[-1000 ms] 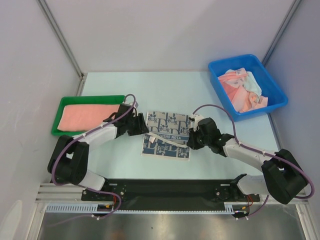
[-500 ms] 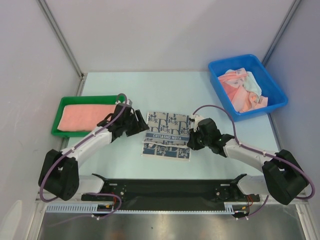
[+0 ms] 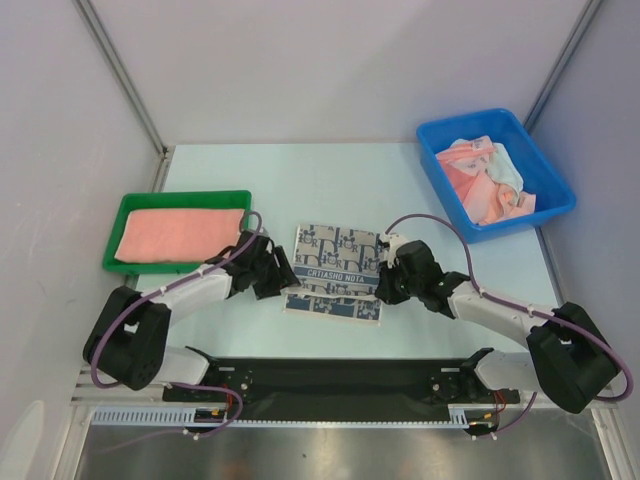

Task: Fold and stack the towels
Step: Fold the towel

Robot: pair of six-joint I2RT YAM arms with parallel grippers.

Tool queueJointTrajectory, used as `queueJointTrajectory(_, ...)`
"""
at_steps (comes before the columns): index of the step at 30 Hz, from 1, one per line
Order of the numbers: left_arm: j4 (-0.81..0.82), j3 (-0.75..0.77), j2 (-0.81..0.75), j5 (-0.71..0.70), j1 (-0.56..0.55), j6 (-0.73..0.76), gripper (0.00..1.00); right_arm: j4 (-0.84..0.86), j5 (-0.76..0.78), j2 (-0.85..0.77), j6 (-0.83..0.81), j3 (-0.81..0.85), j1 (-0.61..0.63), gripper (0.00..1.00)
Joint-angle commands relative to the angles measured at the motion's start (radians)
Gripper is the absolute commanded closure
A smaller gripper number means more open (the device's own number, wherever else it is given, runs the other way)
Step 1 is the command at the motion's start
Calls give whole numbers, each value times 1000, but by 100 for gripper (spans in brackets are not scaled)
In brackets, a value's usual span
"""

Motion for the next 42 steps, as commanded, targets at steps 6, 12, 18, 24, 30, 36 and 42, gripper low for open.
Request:
queueJointTrajectory(6,97,-39,-11,27,-20,-67,39,14,5,-35,5,-6,14,86)
queueJointTrajectory(12,84,-19,-16,15,-22,-59,60,6,7,-47,7,-4,14,86)
queueJointTrajectory(18,54,18,-16,-5,-20,-39,89,7,24,-52,5,3,14,87)
queueJointTrajectory(24,-20,96,-28,-5,-20,-9,100,-54,112,-66,-7,71,15,94)
queueJointTrajectory(30,-94,178,-72,2,-23,34,100,-108,218,-98,-25,142,14,100)
queueJointTrajectory(36,-61,101,-98,38,-61,16,100,-91,199,-142,96,54,22,100)
queueJointTrajectory(42,-48,-19,-137,-23,-77,27,100,6,154,-243,222,-120,52,100)
